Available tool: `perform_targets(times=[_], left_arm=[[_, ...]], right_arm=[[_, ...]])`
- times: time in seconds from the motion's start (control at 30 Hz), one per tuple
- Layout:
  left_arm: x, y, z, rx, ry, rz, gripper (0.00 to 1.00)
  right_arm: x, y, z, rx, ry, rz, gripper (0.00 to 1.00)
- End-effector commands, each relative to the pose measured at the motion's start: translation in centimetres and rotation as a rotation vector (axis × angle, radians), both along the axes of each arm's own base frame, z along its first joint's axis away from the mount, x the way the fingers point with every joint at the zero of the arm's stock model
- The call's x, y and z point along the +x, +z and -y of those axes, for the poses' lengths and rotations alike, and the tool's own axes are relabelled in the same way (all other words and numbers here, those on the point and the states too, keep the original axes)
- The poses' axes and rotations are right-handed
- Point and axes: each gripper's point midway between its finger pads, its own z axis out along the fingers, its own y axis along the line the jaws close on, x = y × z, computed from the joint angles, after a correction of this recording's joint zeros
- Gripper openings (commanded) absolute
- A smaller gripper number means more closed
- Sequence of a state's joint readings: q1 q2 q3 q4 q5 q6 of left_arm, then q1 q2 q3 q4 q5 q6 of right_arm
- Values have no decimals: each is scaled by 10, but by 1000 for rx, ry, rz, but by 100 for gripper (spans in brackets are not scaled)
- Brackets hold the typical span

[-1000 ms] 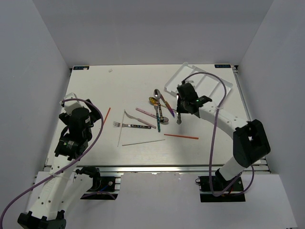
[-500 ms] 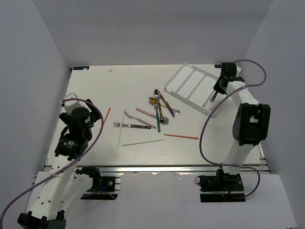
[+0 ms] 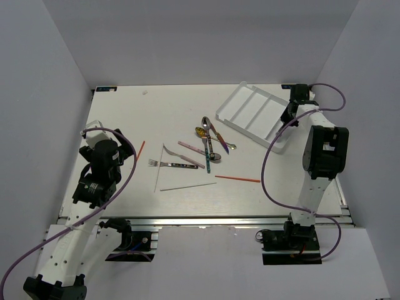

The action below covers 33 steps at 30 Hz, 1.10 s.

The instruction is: Sort the eating utensils into containers

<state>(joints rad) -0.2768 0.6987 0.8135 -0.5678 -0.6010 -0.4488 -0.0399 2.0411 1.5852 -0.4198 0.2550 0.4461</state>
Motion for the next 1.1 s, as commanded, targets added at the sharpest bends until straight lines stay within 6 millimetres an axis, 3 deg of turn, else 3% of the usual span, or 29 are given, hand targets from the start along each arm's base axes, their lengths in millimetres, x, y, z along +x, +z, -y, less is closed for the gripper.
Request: perform_targets(times=[0.0,0.07,0.1,0.13,0.23,0.27,0.47,0.53,0.57,0.67,0.7,0.77,0.8,0.87,0.9,0.93,1.07], left_arm=[[0,3,0,-1,-6,11,98],[1,3,0,0,-6,10,98],[0,5,-1,-1,-4,14,98],[0,4,-1,0,-4,13,98],[0,5,-1,0,-1,15,98],[0,4,-1,1,-1,13,98],[0,4,-2,2,1,14,98],[0,4,-2,2,3,14,98],[0,4,-2,4,6,13,98],[0,3,-3,8,11,7,98],[1,3,-4,9,14,4,98],[1,0,-4,12,14,-4,98],[1,0,-4,12,14,-4,98],[2,0,-3,13,14,-7,98],[2,-1,-3,14,14,-10,98],[2,-1,-4,14,16,-9,98],[2,-2,-4,16,18,-11,98]], right_arm=[[1,11,2,17,-16,50,0],[0,6,1,25,-12,38,0],[-1,6,0,34,-5,35,12],[-2,7,-2,39,3,36,16],[-4,14,-5,54,11,49,51],[-4,16,-5,54,10,54,57],[-3,54,-19,72,57,126,67],[0,73,-46,100,153,185,67],[0,80,-83,99,258,206,67],[-3,98,-136,67,421,247,66],[-10,101,-170,22,514,253,66],[-17,101,-206,0,612,259,65],[-24,105,-241,-2,712,284,65],[-29,95,-270,-12,793,278,63],[-34,100,-296,-8,858,297,62],[-34,83,-306,-34,902,266,61],[-24,57,-330,-118,939,197,60]])
